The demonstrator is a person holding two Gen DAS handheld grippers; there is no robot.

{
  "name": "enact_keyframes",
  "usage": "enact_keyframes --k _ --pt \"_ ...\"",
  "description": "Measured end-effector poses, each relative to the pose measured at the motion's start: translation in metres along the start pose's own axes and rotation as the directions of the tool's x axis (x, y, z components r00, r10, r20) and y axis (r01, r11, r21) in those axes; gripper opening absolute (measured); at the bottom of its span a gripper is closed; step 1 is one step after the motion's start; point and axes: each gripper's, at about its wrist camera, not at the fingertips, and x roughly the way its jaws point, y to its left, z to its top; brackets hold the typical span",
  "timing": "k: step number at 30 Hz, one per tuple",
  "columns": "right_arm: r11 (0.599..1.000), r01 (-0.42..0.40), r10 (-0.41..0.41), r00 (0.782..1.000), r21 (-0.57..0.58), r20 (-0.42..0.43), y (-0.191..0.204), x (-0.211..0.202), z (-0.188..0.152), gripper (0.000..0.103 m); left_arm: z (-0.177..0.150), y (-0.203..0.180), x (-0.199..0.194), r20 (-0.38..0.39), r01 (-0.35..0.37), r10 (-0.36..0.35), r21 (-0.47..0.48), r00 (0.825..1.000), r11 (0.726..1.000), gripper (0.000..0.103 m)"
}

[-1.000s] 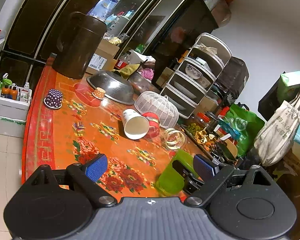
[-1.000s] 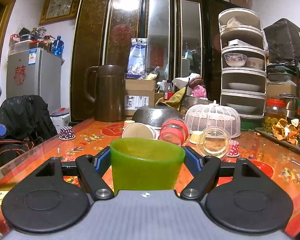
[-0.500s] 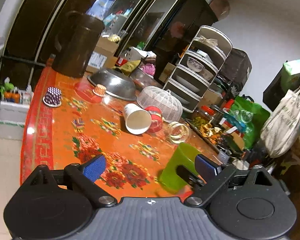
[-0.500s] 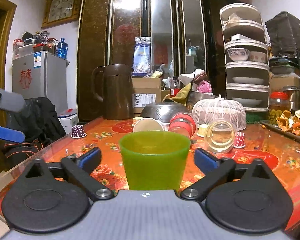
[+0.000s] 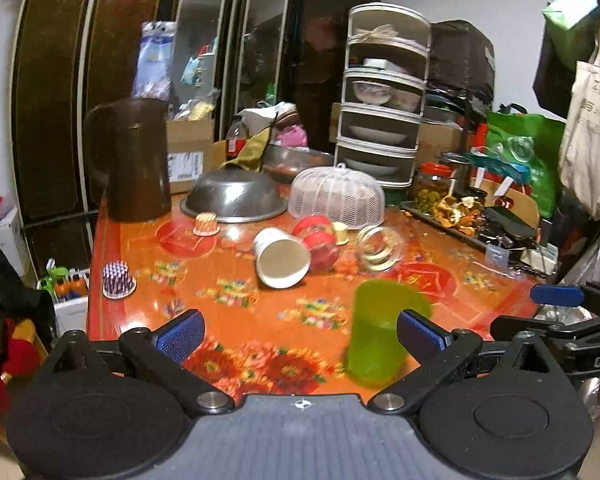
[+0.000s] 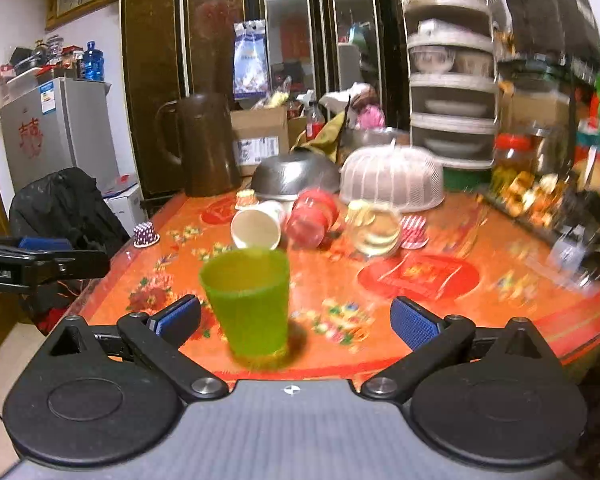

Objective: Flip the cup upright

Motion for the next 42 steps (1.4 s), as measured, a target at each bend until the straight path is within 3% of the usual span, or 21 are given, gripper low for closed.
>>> enact_keyframes --k 5,12,42 --pt "0.998 -0.033 0.033 0.999 0.051 0.008 -0.009 -0.028 0.01 0.102 0.012 -0.017 -0.015 -0.05 0.026 -0.028 -0.032 0.998 0.999 0.103" --pt "0.998 -0.027 0.029 0.999 0.06 -0.033 -0.019 -0.019 -0.003 0.102 0.003 -0.034 -0.003 -0.098 0.036 -0.041 -0.056 0.994 0.998 0.103" --pt "0.997 -0.069 0.069 0.998 0.046 0.002 -0.015 -0.019 -0.007 0.102 0.0 -0.041 0.006 -0.127 -0.004 0.0 -0.036 0.992 0.999 0.103"
